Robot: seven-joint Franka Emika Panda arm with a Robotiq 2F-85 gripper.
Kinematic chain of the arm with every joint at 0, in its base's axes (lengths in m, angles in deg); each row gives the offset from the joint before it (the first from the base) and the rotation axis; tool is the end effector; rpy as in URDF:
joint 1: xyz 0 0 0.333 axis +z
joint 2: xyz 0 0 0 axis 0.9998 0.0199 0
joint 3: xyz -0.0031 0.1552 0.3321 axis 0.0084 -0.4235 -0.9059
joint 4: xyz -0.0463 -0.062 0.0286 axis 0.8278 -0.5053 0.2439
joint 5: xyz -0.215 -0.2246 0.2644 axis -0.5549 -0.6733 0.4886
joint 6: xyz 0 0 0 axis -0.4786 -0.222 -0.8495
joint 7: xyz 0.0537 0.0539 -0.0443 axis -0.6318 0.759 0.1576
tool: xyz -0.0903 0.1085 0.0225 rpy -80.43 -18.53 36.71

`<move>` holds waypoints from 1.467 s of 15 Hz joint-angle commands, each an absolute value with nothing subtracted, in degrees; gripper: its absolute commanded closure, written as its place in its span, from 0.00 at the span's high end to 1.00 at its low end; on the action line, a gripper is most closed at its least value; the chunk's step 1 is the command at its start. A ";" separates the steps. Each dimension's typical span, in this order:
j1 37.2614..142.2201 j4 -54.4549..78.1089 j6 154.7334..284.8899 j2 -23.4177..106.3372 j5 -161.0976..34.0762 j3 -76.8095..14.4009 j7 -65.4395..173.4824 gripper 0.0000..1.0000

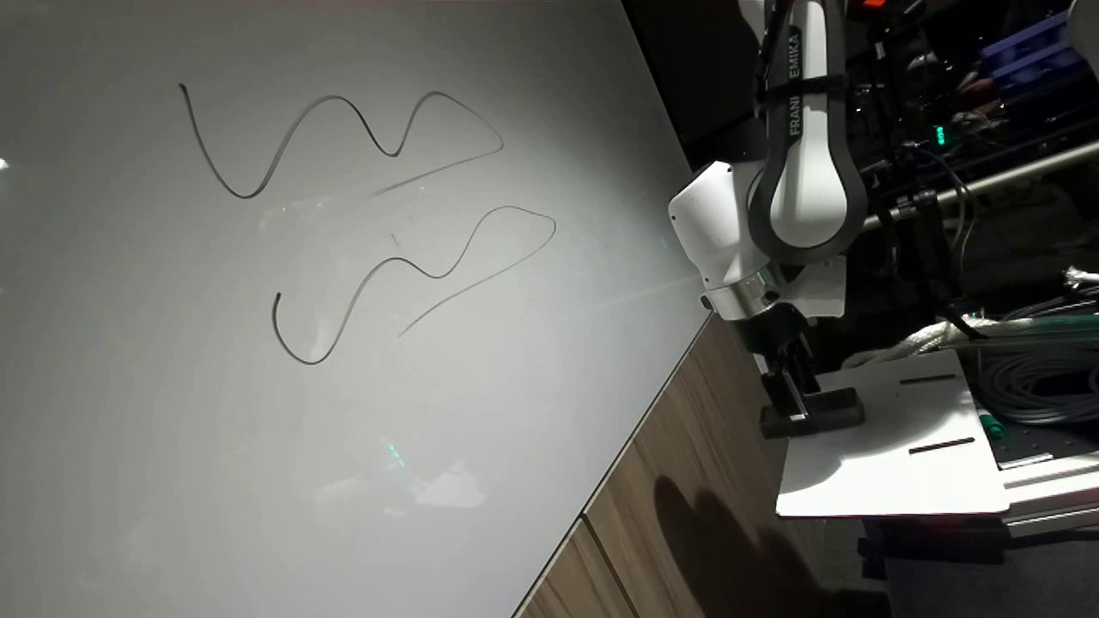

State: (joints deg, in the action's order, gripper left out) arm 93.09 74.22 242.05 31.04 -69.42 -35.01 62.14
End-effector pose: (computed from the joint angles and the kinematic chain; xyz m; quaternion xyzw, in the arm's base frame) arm 0.4054 0.0327 0.1895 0.9990 -0.0033 -0.0306 0.0327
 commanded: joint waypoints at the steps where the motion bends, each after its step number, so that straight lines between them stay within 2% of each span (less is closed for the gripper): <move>1: 92.96 75.40 240.65 28.36 -70.25 -34.91 62.00 0.88; 5: 92.80 75.86 240.79 27.90 -70.41 -34.89 61.93 0.73; 6: 92.74 76.04 240.87 27.84 -70.58 -34.83 61.96 0.75; 7: 92.67 76.24 240.92 27.79 -70.67 -34.80 61.97 0.70; 11: 92.34 76.96 241.20 27.95 -70.93 -34.55 61.89 0.76; 12: 92.30 77.11 241.23 27.89 -71.01 -34.52 61.94 0.74; 14: 92.30 77.30 241.15 27.72 -71.25 -34.55 62.16 0.51; 17: 92.55 76.44 240.64 28.19 -71.99 -34.71 62.62 0.29; 22: 92.77 76.62 240.65 28.14 -73.27 -34.93 62.83 0.29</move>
State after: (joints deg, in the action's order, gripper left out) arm 92.69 76.43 241.94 29.59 -71.70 -35.00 62.19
